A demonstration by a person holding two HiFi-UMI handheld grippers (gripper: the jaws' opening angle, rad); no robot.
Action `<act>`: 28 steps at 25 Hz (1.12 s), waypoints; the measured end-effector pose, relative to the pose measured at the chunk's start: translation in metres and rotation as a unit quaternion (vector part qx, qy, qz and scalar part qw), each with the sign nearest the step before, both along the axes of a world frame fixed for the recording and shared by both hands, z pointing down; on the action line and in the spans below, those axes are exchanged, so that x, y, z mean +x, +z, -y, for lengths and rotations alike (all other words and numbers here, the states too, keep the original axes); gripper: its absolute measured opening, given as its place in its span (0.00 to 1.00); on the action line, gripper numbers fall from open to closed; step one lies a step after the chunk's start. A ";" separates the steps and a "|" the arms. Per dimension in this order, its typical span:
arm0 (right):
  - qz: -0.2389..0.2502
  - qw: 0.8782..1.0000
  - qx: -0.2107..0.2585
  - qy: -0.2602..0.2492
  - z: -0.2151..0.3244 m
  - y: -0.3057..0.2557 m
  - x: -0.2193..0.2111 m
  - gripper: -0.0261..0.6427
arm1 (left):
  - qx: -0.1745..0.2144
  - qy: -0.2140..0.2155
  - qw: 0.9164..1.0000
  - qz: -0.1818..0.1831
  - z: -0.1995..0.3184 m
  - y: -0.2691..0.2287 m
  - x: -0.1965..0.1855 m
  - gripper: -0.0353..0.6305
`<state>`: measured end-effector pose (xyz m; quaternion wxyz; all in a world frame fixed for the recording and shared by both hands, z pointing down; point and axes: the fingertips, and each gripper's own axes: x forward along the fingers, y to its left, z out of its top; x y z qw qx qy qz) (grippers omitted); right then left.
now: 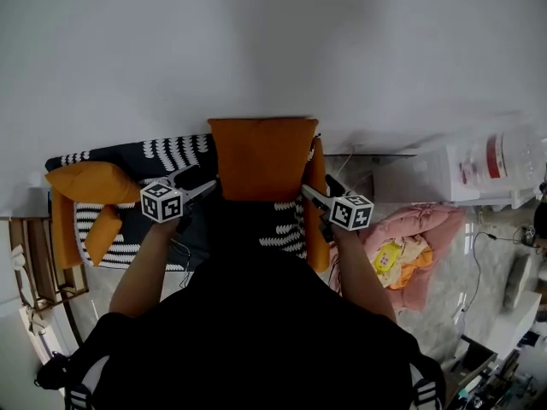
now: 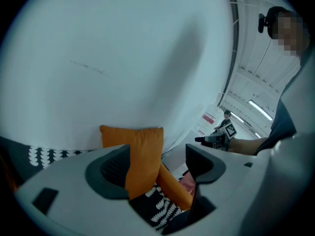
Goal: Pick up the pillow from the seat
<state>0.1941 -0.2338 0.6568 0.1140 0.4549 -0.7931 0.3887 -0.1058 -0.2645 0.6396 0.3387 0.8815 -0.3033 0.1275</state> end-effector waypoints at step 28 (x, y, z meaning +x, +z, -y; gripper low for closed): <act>-0.036 0.998 -0.028 -0.032 0.069 0.095 0.007 0.68 | -0.079 -0.038 0.996 0.025 0.072 0.107 0.008 0.59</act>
